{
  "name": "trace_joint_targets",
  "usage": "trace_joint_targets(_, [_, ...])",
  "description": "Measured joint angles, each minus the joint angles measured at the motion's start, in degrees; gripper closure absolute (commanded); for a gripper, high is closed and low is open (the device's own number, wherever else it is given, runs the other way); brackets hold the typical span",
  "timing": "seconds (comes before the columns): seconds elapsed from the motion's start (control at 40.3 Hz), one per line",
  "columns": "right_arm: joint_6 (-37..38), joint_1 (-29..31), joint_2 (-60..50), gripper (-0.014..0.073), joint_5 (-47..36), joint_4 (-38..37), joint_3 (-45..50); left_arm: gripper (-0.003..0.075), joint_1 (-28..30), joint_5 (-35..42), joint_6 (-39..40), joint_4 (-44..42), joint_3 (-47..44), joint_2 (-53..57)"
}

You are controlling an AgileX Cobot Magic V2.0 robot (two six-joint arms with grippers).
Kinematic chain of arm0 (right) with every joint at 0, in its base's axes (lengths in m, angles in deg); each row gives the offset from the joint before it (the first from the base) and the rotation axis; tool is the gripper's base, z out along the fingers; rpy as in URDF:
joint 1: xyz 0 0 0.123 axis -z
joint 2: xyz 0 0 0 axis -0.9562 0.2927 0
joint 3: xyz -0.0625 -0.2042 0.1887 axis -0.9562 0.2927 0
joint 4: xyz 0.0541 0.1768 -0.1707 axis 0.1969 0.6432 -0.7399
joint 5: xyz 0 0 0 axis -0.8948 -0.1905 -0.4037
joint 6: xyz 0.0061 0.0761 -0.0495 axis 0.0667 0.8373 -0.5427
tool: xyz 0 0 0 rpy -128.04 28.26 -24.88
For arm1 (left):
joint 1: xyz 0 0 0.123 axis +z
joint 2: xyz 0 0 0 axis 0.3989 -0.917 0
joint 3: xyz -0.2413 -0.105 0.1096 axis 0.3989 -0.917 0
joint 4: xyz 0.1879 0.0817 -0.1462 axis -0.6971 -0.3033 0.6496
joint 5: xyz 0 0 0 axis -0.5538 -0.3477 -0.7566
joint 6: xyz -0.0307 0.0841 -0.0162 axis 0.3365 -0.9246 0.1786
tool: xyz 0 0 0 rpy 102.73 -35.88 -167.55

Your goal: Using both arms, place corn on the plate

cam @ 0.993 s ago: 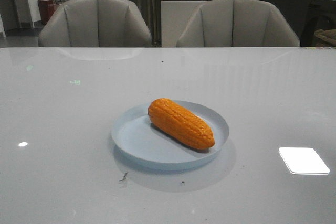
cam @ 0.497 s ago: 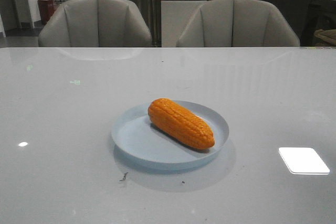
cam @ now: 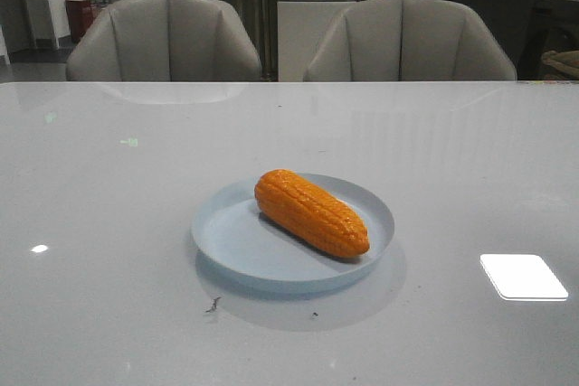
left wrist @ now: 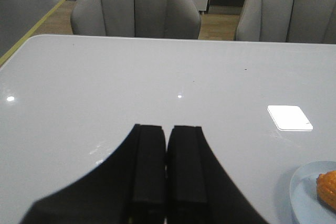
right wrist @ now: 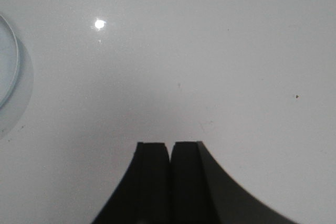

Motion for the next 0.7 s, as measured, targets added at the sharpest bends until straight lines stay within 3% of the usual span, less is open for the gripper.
trace_joint_targets(0.273, [0.0, 0.0, -2.0, 0.0565, -3.5, 3.4, 2.8, 0.0626, 0.0, 0.0, 0.0, 0.0, -5.4, 10.6])
trace_joint_targets(0.472, [0.0, 0.0, -6.8, 0.0565, -17.5, 11.2, 6.0, 0.0626, 1.0, 0.5, 0.0, -0.3, -17.5, 23.2])
trace_joint_targets(0.596, [0.0, 0.0, -10.8, 0.0565, -25.6, 12.2, 7.8, 0.0626, 2.7, 5.2, 0.0, -2.4, -26.1, 32.3])
trace_joint_targets(0.695, [0.0, 0.0, -14.1, 0.0565, -28.4, 12.5, 8.1, 0.0626, 3.5, 9.4, 0.0, -3.5, -26.7, 37.9])
